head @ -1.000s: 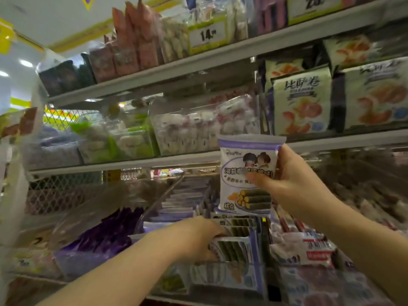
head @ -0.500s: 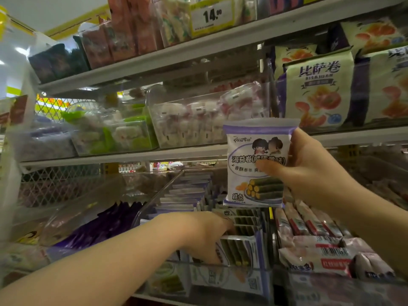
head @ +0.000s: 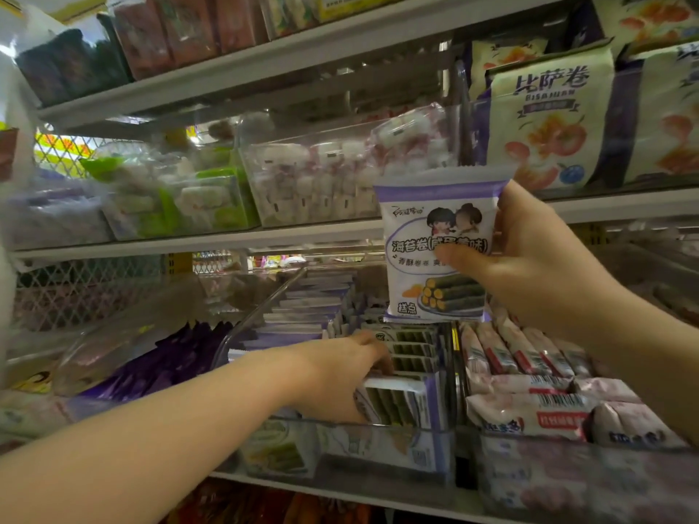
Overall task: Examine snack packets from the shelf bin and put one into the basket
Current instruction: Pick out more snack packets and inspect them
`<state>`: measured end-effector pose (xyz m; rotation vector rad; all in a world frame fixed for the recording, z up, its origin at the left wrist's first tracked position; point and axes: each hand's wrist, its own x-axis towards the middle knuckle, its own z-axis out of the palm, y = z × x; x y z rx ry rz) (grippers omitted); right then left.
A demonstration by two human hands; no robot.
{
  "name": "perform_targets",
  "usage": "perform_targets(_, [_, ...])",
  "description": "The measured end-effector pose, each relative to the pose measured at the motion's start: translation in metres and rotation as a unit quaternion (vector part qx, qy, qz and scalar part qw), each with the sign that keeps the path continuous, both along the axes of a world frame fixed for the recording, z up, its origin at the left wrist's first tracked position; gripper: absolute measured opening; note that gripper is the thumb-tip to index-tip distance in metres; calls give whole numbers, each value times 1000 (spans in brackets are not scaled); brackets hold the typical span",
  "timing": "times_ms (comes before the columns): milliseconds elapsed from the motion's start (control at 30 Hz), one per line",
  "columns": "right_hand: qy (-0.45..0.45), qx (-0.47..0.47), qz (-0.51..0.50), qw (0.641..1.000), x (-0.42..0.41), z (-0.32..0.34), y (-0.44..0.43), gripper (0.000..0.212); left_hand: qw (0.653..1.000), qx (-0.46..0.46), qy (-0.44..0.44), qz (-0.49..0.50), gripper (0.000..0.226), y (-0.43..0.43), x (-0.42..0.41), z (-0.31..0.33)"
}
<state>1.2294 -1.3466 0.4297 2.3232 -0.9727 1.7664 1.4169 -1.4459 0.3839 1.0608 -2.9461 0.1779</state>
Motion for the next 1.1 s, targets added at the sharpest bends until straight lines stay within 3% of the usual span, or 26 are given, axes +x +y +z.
perform_targets(333, [13, 21, -12, 1000, 9, -6, -9, 45, 994, 60, -78, 37, 72, -2, -15, 7])
perform_targets(467, [18, 35, -24, 999, 8, -6, -15, 44, 997, 33, -59, 34, 59, -2, -14, 4])
perform_targets(567, [34, 55, -49, 997, 10, -4, -26, 39, 999, 21, -22, 44, 70, 0, -10, 3])
perform_targets(700, [94, 85, -109, 986, 18, 5, -41, 35, 999, -39, -8, 30, 76, 4, -4, 3])
perform_targets(933, [263, 163, -216, 926, 40, 7, -67, 29, 999, -24, -7, 27, 64, 2, -4, -1])
perform_targets(1100, [267, 117, -243, 925, 45, 7, -59, 30, 997, -66, -11, 32, 63, -1, -3, -1])
